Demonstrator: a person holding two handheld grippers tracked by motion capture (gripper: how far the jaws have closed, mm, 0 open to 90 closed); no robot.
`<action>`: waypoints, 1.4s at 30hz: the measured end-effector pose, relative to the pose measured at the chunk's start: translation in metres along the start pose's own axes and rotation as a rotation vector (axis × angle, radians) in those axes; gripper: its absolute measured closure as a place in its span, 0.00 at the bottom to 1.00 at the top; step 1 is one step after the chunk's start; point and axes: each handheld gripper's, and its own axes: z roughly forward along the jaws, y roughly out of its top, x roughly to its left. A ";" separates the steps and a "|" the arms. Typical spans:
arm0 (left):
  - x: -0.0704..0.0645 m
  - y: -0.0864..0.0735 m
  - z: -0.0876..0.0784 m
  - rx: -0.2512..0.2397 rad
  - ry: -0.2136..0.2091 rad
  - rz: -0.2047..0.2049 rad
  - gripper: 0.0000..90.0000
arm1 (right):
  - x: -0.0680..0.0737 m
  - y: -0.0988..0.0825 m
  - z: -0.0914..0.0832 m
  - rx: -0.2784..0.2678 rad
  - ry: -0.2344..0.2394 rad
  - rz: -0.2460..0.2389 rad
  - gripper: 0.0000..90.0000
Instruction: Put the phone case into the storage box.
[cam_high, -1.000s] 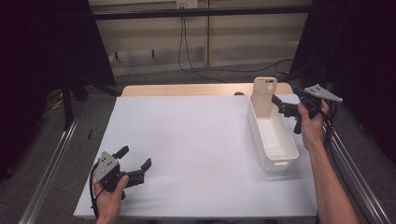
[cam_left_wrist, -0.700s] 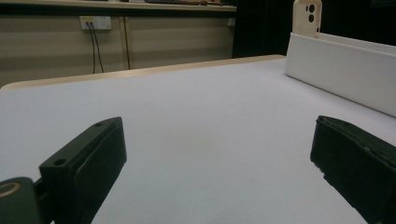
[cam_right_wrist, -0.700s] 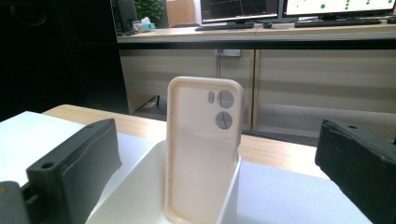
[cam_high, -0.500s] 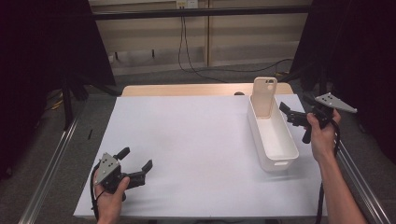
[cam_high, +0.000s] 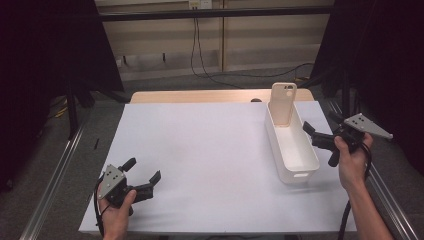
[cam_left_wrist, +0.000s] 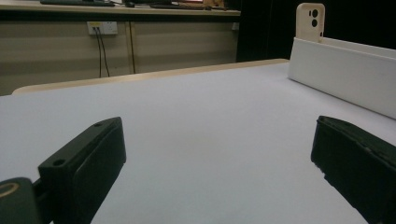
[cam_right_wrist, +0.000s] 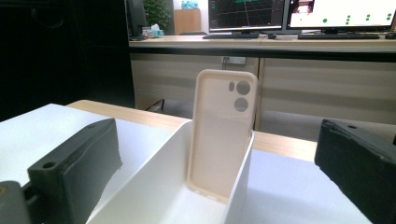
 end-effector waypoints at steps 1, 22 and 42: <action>0.000 0.000 0.000 0.001 -0.001 0.000 0.04 | 0.001 -0.002 -0.002 0.004 -0.002 -0.008 0.00; -0.002 0.000 -0.003 -0.001 -0.005 0.000 0.04 | 0.024 -0.024 -0.049 -0.011 -0.029 -0.001 0.00; -0.001 0.000 -0.009 -0.005 0.007 -0.003 0.04 | 0.041 -0.055 -0.083 0.009 -0.047 0.024 0.00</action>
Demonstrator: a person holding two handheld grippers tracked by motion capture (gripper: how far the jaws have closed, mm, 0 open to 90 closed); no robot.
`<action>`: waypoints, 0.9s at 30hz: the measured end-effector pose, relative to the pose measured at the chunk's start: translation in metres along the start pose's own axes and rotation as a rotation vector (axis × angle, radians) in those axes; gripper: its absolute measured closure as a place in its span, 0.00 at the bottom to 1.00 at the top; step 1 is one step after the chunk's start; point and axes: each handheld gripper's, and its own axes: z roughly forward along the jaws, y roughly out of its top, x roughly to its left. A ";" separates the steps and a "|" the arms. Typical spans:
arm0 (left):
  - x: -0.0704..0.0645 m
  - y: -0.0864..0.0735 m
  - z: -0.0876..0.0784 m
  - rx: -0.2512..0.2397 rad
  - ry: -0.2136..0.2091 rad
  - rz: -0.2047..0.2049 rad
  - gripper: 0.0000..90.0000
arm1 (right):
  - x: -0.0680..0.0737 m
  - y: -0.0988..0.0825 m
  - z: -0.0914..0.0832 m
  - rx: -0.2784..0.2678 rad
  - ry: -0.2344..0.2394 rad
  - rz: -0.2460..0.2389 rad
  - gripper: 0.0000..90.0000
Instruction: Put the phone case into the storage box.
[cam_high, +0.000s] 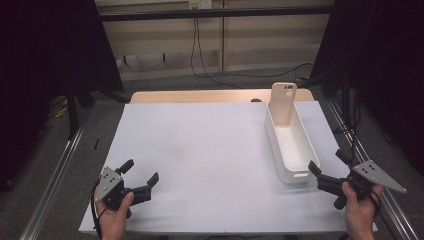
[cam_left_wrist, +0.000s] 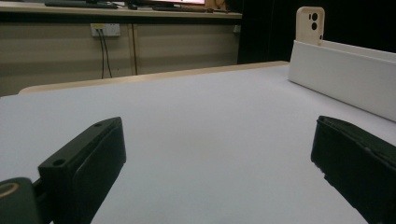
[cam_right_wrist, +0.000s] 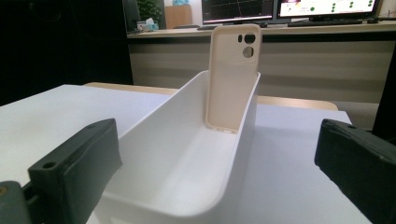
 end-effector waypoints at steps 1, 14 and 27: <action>0.000 0.000 0.000 0.000 0.000 -0.003 0.04 | 0.001 0.000 -0.002 0.002 0.003 0.001 0.00; 0.001 -0.001 -0.002 0.002 0.005 -0.009 0.04 | 0.005 -0.015 -0.018 0.043 -0.006 0.005 0.00; 0.001 -0.001 -0.003 0.002 0.003 -0.006 0.04 | 0.007 -0.029 -0.015 0.055 0.001 -0.012 0.00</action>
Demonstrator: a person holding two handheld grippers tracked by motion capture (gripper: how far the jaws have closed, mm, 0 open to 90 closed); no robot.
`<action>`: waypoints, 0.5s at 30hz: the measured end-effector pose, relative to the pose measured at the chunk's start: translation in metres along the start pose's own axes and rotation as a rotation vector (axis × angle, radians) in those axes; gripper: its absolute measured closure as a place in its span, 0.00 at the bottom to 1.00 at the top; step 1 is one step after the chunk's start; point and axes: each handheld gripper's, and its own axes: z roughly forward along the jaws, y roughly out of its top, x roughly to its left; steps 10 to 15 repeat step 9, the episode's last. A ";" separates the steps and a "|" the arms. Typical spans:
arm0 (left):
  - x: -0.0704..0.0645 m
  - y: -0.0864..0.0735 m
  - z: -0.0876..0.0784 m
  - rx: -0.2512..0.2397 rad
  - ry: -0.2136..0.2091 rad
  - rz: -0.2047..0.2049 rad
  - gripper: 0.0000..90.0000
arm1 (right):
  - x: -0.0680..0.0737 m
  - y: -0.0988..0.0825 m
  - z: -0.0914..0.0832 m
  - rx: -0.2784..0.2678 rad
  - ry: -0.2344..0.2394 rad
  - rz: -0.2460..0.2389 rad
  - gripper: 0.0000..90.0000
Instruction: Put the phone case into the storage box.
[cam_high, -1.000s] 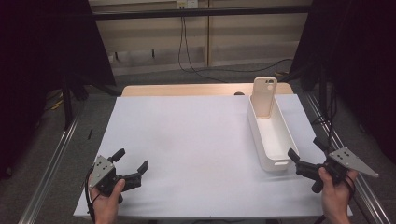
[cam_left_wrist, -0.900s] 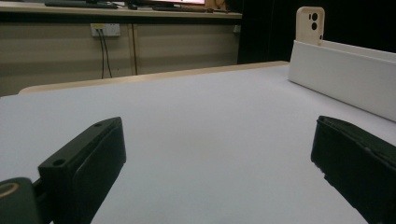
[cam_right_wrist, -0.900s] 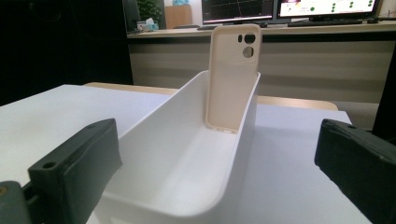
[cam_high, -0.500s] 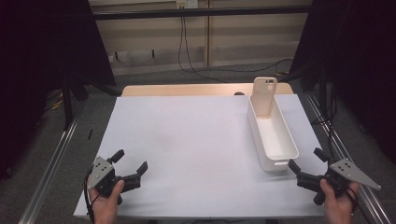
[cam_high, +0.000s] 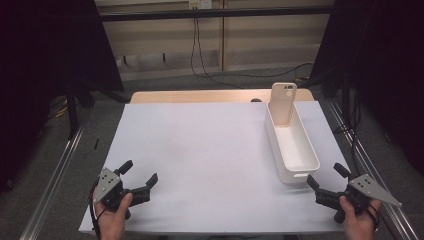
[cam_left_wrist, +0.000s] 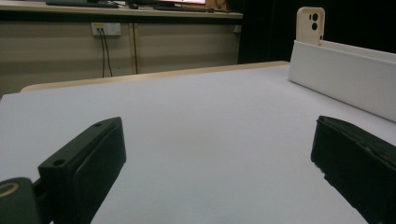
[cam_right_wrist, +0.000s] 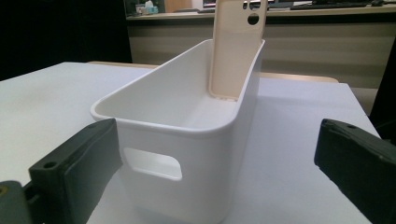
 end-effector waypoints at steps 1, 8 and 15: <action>0.001 0.000 0.000 0.004 0.002 0.002 0.04 | 0.001 -0.001 0.001 0.005 0.007 0.003 0.00; 0.002 -0.002 0.001 0.015 0.012 -0.005 0.04 | 0.001 -0.003 0.003 0.001 0.013 0.010 0.00; 0.003 -0.002 0.001 0.018 0.013 -0.001 0.04 | 0.000 -0.004 0.003 0.003 0.011 0.014 0.00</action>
